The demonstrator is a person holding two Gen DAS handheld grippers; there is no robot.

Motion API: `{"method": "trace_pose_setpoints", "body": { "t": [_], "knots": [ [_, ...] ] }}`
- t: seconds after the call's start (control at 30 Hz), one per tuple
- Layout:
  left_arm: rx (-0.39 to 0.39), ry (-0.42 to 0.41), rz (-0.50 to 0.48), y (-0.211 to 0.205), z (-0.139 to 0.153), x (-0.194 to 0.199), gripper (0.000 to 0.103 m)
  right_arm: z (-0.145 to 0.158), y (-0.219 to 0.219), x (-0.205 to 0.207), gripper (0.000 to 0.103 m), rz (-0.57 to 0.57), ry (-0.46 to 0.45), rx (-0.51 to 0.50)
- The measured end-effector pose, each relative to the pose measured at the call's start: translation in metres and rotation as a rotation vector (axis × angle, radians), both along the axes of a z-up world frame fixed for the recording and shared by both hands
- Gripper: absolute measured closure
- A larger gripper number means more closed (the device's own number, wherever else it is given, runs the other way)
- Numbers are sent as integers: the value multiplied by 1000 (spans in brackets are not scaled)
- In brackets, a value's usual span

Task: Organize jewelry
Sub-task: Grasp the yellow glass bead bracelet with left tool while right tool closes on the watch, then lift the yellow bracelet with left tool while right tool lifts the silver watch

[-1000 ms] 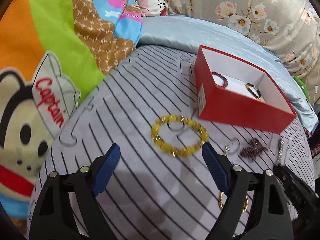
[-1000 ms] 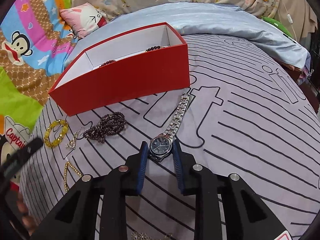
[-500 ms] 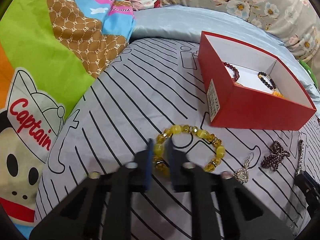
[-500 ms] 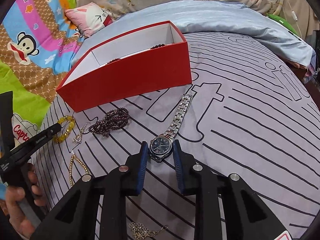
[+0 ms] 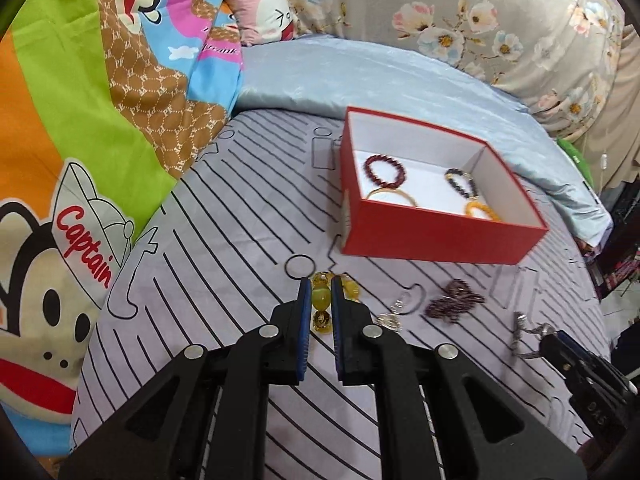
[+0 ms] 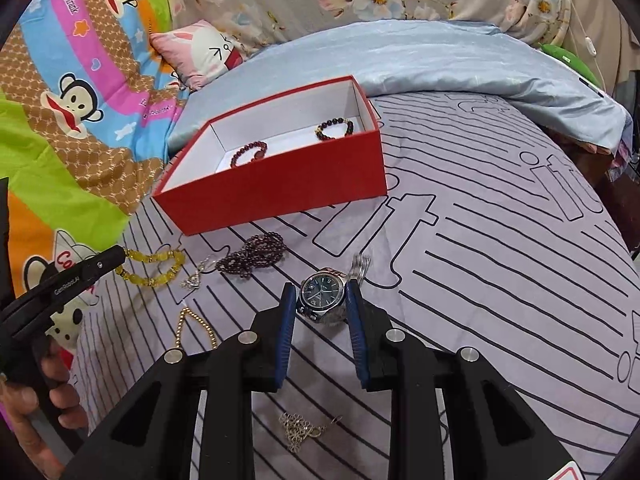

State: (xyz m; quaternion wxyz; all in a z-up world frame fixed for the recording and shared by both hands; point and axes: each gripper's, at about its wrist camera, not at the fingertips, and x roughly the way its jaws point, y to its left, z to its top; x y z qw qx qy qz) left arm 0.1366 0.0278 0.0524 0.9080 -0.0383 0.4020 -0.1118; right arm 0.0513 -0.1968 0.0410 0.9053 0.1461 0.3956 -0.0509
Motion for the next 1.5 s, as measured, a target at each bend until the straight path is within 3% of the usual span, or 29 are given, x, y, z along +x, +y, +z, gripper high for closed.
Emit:
{"method": "trace_pose_setpoints", "body": {
  "t": [0.2, 0.23, 0.3, 0.43, 0.57, 0.73, 0.93, 1.07, 1.13, 1.3, 1.37, 1.43, 1.5],
  "knots": [
    [-31, -24, -56, -11, 29, -22, 94, 24, -3, -13, 80, 13, -48, 9],
    [-34, -29, -64, -13, 33, -24, 94, 29, -4, -14, 97, 14, -57, 10],
    [-36, -43, -78, -17, 44, -29, 94, 37, -7, -14, 103, 26, -71, 30],
    [-40, -78, -108, -29, 63, -30, 94, 47, -7, -10, 103, 29, -91, -24],
    [-25, -103, -112, -36, 70, -32, 94, 39, -8, -14, 103, 33, -61, -32],
    [-32, -51, -101, -34, 53, -32, 94, 3, -8, -29, 66, 13, 7, -23],
    [-31, 0, -91, -29, 30, -38, 94, -32, -12, -35, 66, 0, 80, 12],
    [-29, 16, -90, -30, 22, -41, 94, -33, -10, -27, 64, 12, 74, -9],
    [-29, 20, -92, -31, 20, -42, 94, -32, -9, -19, 56, 13, 69, -24],
    [-26, 21, -97, -33, 19, -41, 94, -35, -12, 2, 55, 21, 70, -46],
    [-25, 23, -95, -33, 19, -40, 94, -39, -14, 6, 58, 23, 82, -40],
    [-25, 24, -95, -33, 19, -40, 94, -42, -15, 6, 80, 26, 89, -30],
    [-22, 27, -94, -33, 18, -37, 94, -42, -16, 5, 88, 29, 88, -26]
  ]
}}
